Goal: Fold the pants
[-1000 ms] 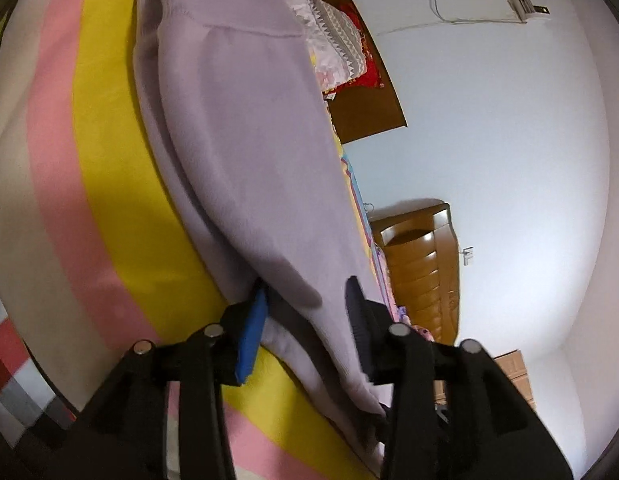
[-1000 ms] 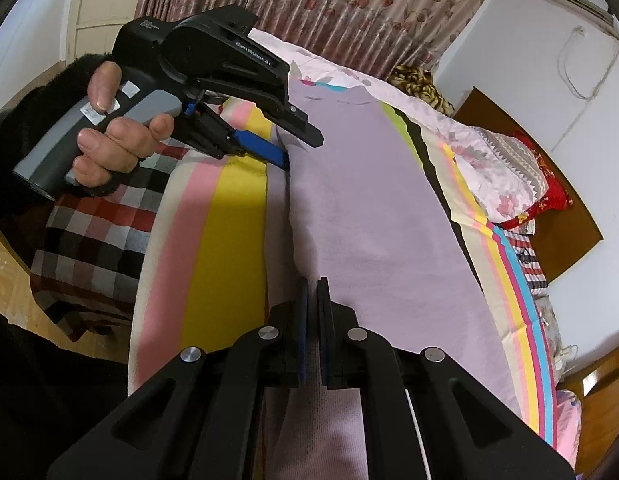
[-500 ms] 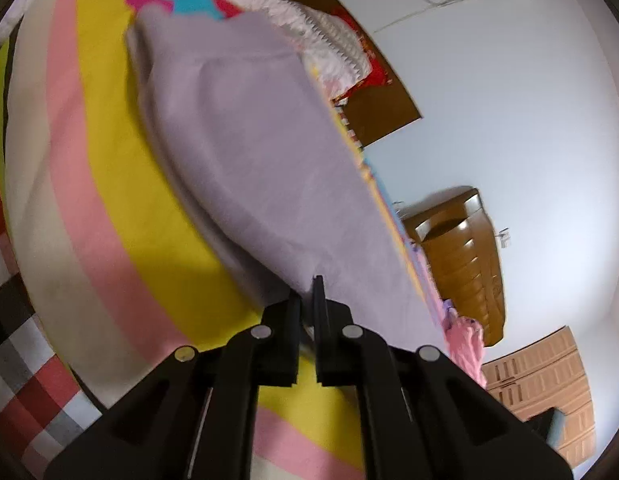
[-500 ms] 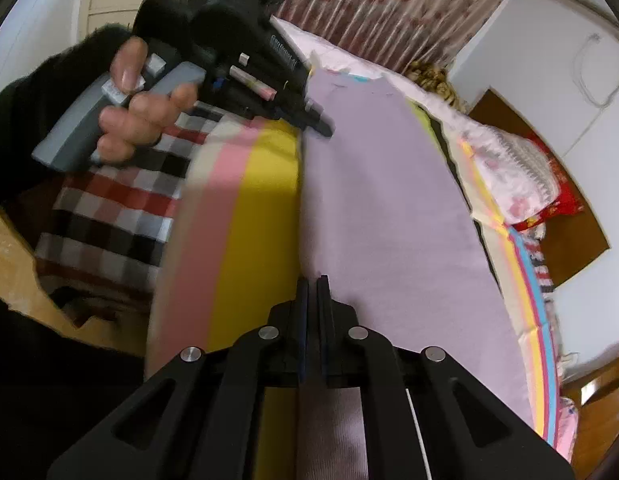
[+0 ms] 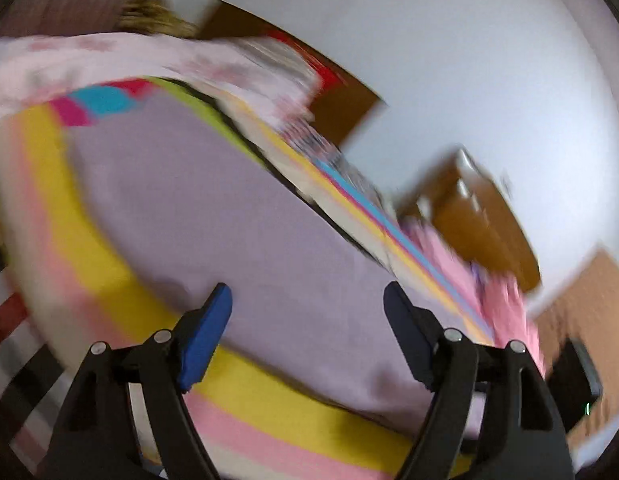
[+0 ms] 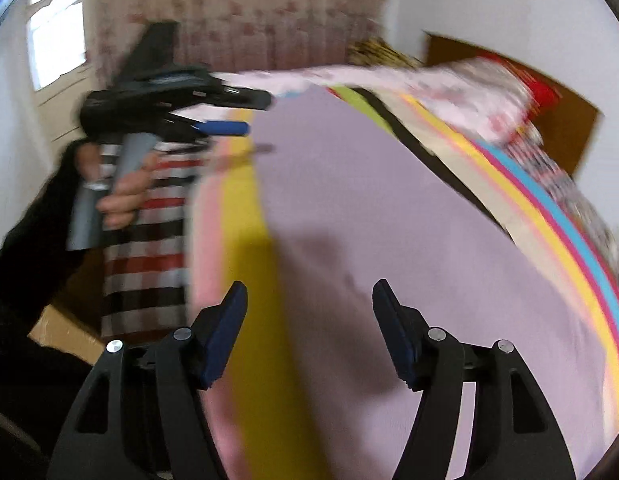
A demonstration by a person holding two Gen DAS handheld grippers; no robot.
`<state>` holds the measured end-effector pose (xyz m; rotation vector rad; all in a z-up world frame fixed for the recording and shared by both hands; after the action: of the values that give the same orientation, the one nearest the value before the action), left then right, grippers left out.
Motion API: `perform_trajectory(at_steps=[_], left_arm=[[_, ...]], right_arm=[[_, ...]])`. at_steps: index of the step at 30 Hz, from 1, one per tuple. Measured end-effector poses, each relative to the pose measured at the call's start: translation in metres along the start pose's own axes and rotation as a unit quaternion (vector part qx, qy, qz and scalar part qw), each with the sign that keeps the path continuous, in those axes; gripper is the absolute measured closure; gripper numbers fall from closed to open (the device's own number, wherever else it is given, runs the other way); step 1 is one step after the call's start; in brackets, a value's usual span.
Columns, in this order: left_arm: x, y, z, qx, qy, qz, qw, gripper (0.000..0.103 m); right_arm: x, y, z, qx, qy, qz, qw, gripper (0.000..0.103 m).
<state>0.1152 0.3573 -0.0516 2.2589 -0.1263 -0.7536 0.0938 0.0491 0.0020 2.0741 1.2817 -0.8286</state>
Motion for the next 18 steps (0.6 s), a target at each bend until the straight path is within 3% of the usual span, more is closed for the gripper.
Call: perform_trajectory(at_steps=[3, 5, 6, 8, 11, 13, 15, 18], left_arm=[[0.043, 0.018, 0.02, 0.05, -0.07, -0.027, 0.9959, 0.025], [0.053, 0.023, 0.028, 0.088, -0.06, -0.055, 0.9928, 0.025], [0.056, 0.027, 0.028, 0.099, -0.064, -0.068, 0.9907, 0.025], [0.055, 0.024, 0.022, 0.087, -0.078, -0.078, 0.9901, 0.025], [0.049, 0.045, 0.017, 0.089, -0.083, -0.065, 0.9903, 0.024], [0.058, 0.065, 0.008, 0.125, -0.079, -0.08, 0.9857, 0.018], [0.076, 0.078, 0.003, 0.143, -0.092, -0.092, 0.9812, 0.016], [0.117, 0.078, 0.007, 0.139, -0.147, -0.122, 0.9716, 0.015]], right_arm=[[0.012, 0.002, 0.011, 0.004, -0.034, -0.001, 0.999, 0.042], [0.017, -0.01, 0.02, -0.028, -0.064, -0.011, 0.997, 0.041], [0.014, -0.013, 0.022, -0.036, -0.059, -0.011, 0.998, 0.041], [0.008, -0.006, 0.025, -0.028, -0.073, -0.038, 0.996, 0.041], [-0.016, 0.012, 0.022, -0.025, -0.048, -0.055, 0.997, 0.04], [-0.028, 0.043, 0.014, -0.001, -0.02, -0.016, 1.0, 0.016], [-0.026, 0.077, 0.014, 0.021, -0.019, 0.063, 0.998, 0.014], [-0.005, 0.128, 0.036, 0.07, -0.074, 0.142, 0.985, 0.014]])
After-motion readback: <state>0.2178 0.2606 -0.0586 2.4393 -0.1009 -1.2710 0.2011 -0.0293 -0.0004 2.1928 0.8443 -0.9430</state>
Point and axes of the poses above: each gripper's, at about its wrist camera, not at the fingertips, and x roughly the way its jaws point, y to its right, z to its underside, the point moved 1 cm from there along x, roughly the way its jaws point, and after that the axes turned 10 degrees about -x, right-handed, at the moved point
